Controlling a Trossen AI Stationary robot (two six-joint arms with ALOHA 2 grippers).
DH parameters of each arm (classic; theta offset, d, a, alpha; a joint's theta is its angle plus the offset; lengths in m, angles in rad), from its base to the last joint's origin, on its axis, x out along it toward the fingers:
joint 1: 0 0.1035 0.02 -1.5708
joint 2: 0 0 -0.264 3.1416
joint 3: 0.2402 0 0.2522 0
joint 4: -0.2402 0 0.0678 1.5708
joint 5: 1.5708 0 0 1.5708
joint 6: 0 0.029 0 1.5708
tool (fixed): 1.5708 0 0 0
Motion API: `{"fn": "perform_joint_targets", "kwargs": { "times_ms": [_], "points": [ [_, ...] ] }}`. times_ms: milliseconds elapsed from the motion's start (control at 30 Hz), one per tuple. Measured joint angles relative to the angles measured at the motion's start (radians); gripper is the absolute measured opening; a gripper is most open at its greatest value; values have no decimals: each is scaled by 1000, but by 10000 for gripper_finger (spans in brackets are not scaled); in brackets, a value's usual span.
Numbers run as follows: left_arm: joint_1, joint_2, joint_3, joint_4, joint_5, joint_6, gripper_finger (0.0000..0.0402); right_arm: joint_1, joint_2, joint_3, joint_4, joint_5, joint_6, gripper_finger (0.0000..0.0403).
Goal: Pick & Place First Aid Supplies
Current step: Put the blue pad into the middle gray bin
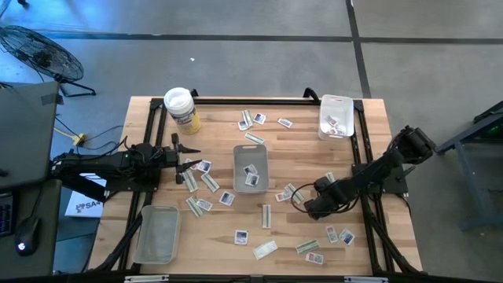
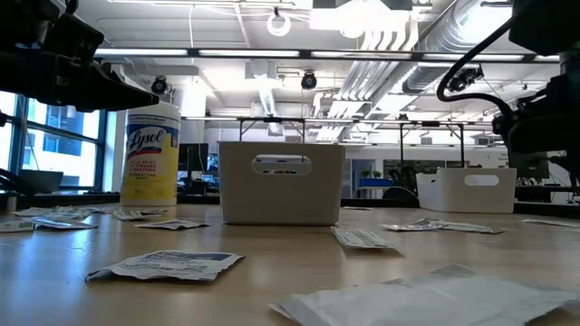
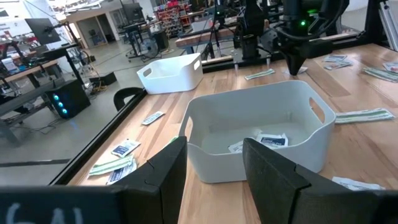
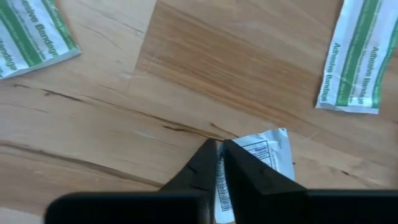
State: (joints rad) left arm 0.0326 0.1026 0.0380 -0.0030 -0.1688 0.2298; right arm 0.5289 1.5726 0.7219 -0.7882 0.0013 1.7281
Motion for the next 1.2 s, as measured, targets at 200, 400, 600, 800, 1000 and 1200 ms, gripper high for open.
{"fn": "perform_joint_targets", "kwargs": {
  "times_ms": [200,400,600,800,1000,1200],
  "points": [
    [0,0,0,0,0,0,154,0,5,38,-20,8,-42,4],
    [0,0,0,0,0,0,154,-23,7,196,-44,120,-222,2],
    [0,0,0,0,0,0,154,-93,8,379,54,343,-660,1],
    [0,0,0,0,0,0,154,-185,5,474,462,476,-1319,1],
    [0,0,0,0,0,0,154,-298,43,474,744,414,-1596,1],
    [0,0,0,0,0,0,154,-387,171,473,742,307,-1600,1]
  ]
}}
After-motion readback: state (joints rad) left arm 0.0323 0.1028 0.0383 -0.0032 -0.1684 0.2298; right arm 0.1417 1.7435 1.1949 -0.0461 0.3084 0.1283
